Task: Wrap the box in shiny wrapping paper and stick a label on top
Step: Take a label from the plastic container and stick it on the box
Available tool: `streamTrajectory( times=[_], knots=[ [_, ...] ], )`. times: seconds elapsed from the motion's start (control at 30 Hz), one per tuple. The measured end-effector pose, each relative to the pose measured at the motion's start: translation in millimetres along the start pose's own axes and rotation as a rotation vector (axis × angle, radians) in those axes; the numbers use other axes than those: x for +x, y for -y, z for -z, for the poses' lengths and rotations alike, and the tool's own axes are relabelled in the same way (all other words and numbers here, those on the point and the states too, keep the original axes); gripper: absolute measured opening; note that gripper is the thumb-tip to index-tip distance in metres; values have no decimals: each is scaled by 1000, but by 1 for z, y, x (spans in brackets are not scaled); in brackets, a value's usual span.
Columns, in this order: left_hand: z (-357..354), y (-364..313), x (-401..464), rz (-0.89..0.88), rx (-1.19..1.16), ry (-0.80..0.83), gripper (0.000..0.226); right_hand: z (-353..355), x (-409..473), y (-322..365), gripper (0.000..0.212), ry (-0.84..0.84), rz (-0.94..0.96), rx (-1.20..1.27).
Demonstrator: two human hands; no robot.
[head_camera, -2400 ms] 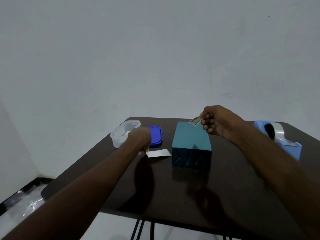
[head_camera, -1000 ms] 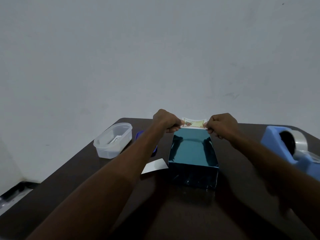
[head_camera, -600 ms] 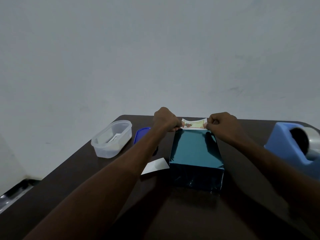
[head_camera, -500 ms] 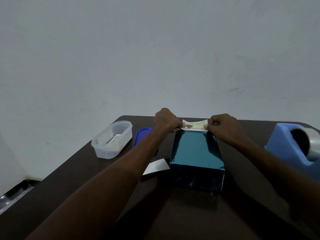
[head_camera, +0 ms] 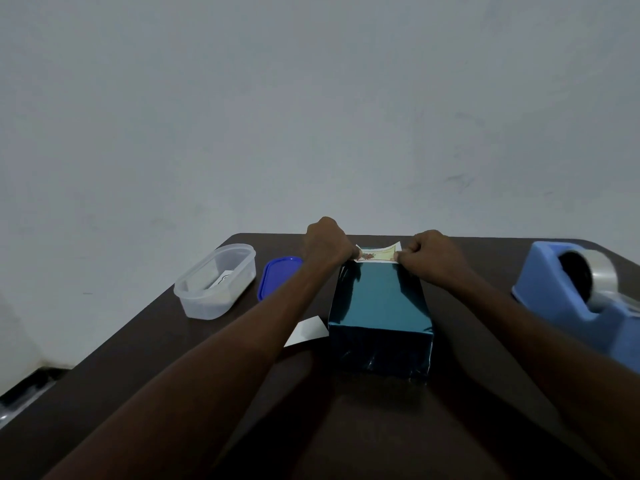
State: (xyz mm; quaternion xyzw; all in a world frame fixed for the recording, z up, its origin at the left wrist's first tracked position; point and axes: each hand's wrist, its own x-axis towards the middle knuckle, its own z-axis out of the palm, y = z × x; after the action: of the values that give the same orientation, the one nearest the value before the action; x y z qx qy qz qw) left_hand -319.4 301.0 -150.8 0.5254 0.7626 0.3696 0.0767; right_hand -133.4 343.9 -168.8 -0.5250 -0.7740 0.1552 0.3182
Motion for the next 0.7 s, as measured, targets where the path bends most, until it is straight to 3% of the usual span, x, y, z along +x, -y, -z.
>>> streamTrajectory(
  times=[0.13,0.27,0.3,0.4,0.7],
  knots=[
    [-3,1,-1,-18,35,0,35,-1,1,-6,34,22,-29,46],
    [-5,7,-6,-139,22,-17,16,-4,-6,-7,7,-73,23,123],
    [-6,8,-7,-182,28,-16,10,-4,-8,-6,14,-77,61,112],
    [-9,6,-11,-277,79,-2,17,-2,-10,-5,28,-30,145,-2],
    [-1,17,-11,-313,394,68,30,-1,-17,-10,32,15,103,0]
  ],
)
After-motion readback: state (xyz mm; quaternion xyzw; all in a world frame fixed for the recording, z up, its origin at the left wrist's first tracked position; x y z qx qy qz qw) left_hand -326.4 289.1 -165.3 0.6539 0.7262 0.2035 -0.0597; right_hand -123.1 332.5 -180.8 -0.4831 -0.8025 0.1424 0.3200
